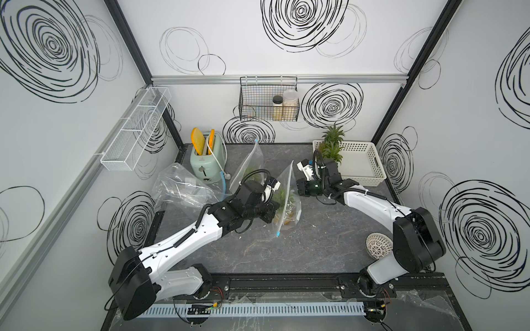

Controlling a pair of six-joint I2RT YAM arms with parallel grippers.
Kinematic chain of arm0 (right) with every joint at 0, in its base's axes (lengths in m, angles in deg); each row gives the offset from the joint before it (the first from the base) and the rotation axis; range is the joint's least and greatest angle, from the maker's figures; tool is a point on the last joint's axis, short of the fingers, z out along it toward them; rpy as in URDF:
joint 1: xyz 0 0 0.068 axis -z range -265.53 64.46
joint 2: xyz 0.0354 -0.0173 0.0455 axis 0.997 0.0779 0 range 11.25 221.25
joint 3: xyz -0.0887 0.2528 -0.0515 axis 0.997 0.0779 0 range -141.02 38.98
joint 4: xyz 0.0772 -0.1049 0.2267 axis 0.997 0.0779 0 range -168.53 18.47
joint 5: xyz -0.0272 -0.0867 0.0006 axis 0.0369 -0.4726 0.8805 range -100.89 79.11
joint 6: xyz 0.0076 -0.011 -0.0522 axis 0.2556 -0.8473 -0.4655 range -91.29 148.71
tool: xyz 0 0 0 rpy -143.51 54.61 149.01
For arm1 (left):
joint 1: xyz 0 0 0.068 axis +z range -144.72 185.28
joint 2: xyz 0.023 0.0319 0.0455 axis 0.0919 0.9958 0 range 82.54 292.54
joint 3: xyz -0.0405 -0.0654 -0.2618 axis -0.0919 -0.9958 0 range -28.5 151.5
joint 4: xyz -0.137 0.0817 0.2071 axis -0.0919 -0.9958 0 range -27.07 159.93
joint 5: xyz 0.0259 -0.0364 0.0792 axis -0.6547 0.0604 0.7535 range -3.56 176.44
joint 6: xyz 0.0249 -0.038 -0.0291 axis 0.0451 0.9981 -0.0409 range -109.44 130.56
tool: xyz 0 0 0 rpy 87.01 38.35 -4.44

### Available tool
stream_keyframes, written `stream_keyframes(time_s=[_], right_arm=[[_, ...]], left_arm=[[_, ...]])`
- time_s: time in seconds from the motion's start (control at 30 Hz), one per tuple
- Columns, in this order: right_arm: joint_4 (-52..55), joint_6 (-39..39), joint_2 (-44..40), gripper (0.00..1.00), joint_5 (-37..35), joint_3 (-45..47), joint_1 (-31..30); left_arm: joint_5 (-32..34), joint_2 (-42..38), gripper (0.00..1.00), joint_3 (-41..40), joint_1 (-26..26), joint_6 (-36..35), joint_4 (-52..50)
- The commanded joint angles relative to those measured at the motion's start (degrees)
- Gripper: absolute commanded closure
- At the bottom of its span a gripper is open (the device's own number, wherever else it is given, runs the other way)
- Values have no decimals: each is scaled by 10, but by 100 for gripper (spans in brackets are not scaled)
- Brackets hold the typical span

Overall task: Open the zip-top bag and take out the pineapple
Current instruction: Adjust the zipper food storage bag at the center of the board, then open the zipper of the food storage bag at the center of the board.

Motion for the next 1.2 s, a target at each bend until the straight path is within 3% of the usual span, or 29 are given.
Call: stream_keyframes(time_s=[0.0, 0.13, 0.27, 0.4, 0.63, 0.83, 1.17], right_arm=[[61, -42, -34, 74, -39, -8, 28], [127, -92, -103, 60, -60, -5, 62], [188, -140, -176, 48, -52, -7, 71], [197, -131, -240, 39, -7, 10, 69], [170, -77, -249, 36, 15, 19, 7], [96, -40, -205, 35, 16, 38, -36], [-33, 11, -142, 35, 34, 67, -39]], left_arm=[[25, -27, 84, 11, 7, 2, -6], [5, -49, 60, 19, 40, -19, -15], [-77, -59, 49, 15, 89, -42, 0], [-159, -55, 42, -2, 117, -57, 39], [-254, -19, 38, -33, 127, -16, 130], [-246, -3, 37, -47, 126, -17, 152], [-245, 27, 41, -80, 121, -3, 208]])
